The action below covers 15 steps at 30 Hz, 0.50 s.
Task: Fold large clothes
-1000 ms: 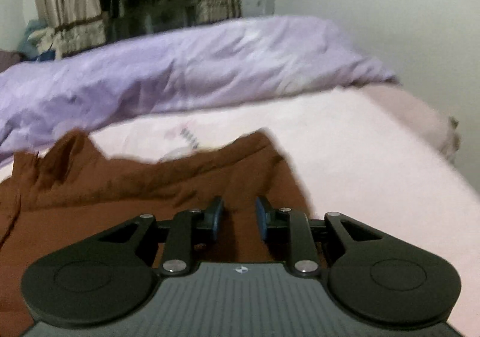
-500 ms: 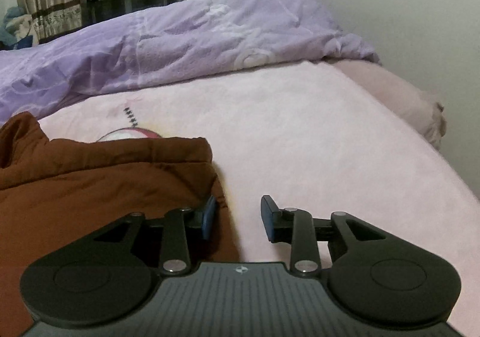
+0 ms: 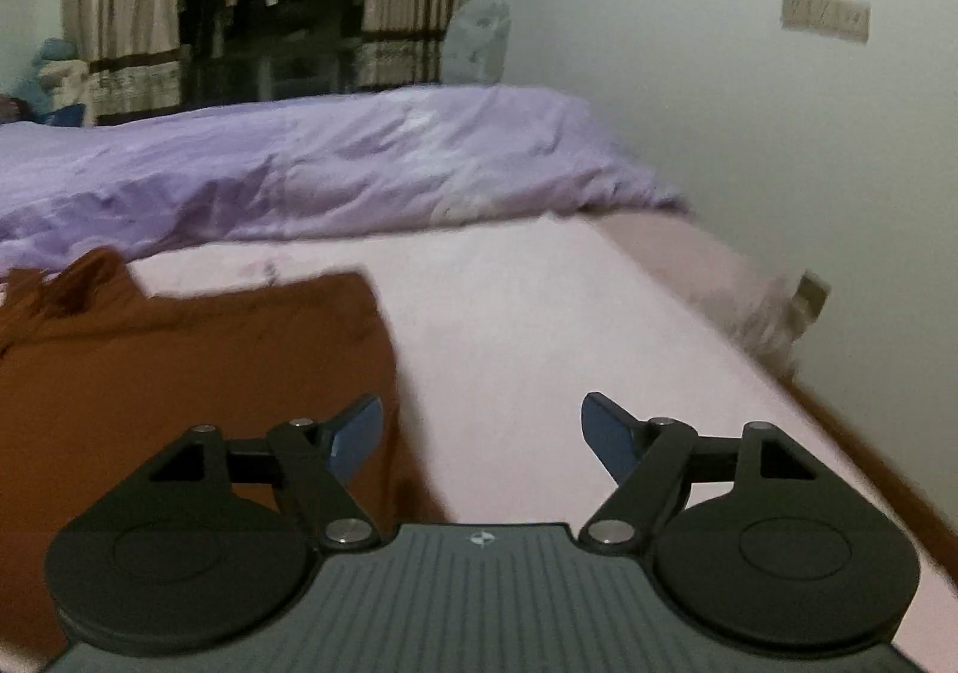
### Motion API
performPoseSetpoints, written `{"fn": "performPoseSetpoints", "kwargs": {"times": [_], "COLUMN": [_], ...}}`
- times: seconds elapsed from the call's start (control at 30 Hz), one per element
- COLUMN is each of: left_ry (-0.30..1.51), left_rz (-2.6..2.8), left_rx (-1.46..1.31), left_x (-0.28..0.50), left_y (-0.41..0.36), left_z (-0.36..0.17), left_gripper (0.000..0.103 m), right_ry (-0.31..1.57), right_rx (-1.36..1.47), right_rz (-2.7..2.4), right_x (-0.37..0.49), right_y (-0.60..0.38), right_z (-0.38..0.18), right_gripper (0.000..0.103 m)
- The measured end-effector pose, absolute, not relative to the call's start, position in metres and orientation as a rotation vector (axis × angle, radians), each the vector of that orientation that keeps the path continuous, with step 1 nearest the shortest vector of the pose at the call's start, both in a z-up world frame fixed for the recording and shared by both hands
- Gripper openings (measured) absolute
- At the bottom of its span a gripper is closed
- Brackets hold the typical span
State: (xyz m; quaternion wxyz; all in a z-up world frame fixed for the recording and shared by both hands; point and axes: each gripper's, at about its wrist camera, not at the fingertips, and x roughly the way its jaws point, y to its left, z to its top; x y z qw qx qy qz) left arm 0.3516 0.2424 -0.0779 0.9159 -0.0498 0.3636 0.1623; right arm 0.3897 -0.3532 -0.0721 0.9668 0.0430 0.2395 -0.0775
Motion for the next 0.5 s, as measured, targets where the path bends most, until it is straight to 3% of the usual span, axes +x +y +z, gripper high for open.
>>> {"fn": "performPoseSetpoints", "kwargs": {"times": [0.3, 0.5], "left_ry": [0.791, 0.817], "left_rz": [0.213, 0.141], "left_rx": [-0.163, -0.225], "left_x": [0.334, 0.353], "left_y": [0.217, 0.216], "left_z": [-0.100, -0.101], "left_gripper": [0.103, 0.103], "right_ry": [0.533, 0.552], "right_rx": [0.122, 0.181], "right_rz": [-0.006, 0.016], "right_x": [0.374, 0.388], "right_y": [-0.324, -0.329], "right_z": [-0.093, -0.102], "right_gripper": [0.090, 0.102]}}
